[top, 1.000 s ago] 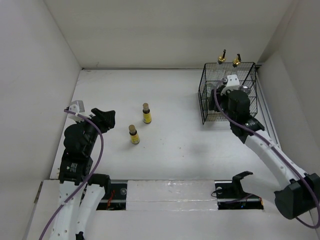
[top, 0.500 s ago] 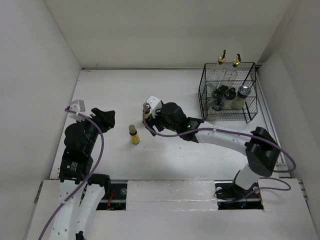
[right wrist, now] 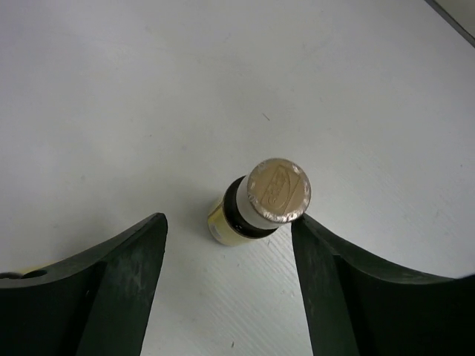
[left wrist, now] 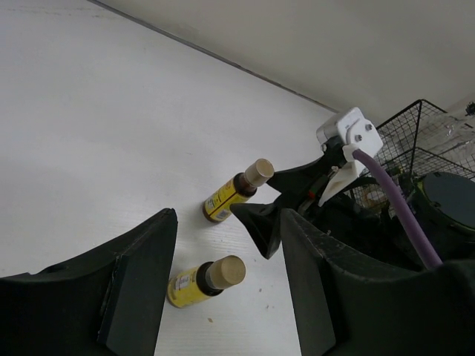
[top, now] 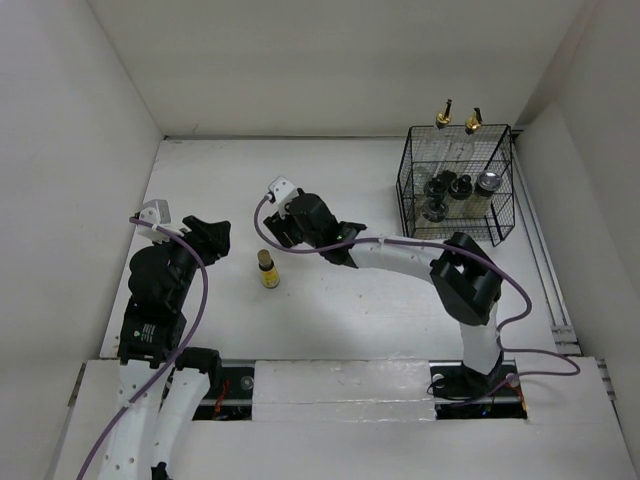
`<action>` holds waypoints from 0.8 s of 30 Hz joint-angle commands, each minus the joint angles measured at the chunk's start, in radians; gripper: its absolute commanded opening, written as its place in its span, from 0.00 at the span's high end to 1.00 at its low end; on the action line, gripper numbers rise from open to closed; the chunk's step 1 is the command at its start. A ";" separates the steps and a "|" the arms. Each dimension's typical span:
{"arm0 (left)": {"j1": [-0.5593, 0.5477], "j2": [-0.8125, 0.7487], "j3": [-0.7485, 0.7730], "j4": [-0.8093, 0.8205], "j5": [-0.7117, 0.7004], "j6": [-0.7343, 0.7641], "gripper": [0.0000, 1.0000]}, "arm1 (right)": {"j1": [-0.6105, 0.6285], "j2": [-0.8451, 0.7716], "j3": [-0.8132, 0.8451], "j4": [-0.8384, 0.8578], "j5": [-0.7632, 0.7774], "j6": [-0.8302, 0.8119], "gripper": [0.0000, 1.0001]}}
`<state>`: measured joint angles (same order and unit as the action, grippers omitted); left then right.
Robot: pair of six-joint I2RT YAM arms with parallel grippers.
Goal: Organize the condiment bottles
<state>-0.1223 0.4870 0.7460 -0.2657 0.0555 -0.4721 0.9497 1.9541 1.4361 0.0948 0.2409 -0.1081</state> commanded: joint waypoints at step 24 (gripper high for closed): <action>0.007 -0.005 -0.007 0.042 0.007 0.013 0.47 | -0.147 -0.390 -0.139 0.221 -0.095 0.094 0.88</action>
<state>-0.1223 0.4870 0.7460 -0.2661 0.0559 -0.4717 0.8211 1.8584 1.3350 0.1722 0.1383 -0.0189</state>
